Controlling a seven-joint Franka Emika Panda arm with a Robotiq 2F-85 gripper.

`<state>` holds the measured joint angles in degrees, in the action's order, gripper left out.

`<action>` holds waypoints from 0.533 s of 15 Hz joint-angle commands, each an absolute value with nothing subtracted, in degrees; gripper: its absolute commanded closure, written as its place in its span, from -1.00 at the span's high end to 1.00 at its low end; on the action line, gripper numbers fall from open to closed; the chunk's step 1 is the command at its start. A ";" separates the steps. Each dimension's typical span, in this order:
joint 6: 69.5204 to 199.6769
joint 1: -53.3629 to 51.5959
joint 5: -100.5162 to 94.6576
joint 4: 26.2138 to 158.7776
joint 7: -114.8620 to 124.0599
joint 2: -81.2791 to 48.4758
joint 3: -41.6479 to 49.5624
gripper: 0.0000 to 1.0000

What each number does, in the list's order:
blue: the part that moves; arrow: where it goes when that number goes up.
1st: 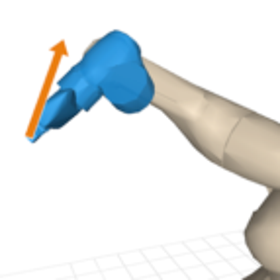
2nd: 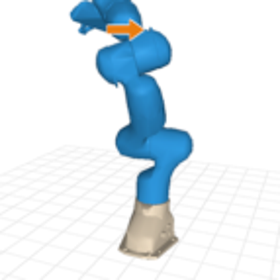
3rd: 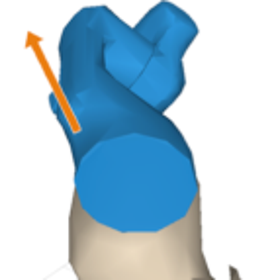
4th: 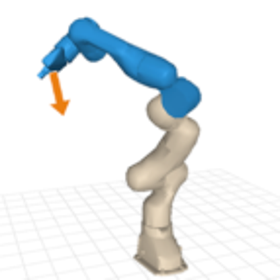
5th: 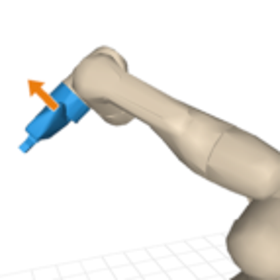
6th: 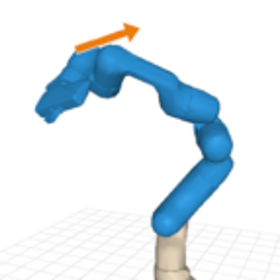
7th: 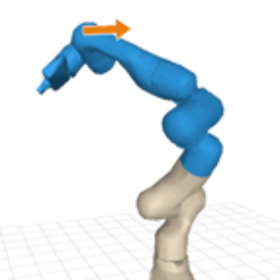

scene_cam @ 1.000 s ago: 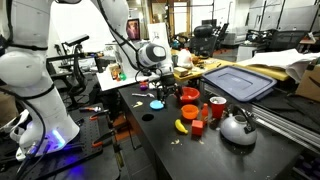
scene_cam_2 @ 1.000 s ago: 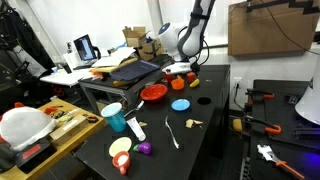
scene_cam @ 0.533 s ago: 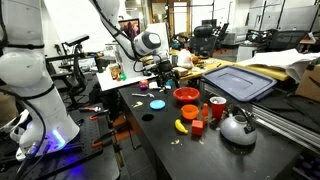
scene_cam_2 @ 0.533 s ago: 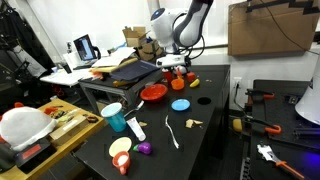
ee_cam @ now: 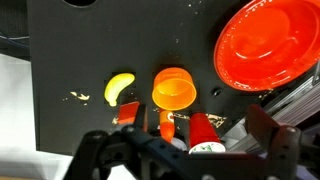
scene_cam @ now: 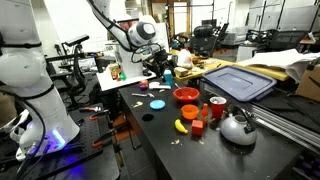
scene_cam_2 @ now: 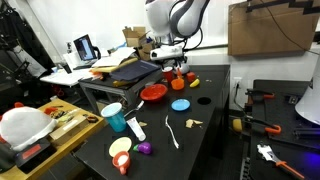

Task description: Move the banana to the right

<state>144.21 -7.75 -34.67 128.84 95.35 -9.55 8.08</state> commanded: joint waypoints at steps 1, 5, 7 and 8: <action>146.12 -5.64 -32.22 131.69 88.27 -4.66 5.25 1.00; 146.79 -4.78 -26.83 132.95 78.56 -1.58 3.02 1.00; 147.02 -4.55 -22.93 133.70 72.61 -0.07 1.93 1.00; 146.96 -4.47 -20.76 133.97 69.50 0.69 1.42 1.00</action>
<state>145.53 -5.71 -25.73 130.84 77.37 -3.40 3.29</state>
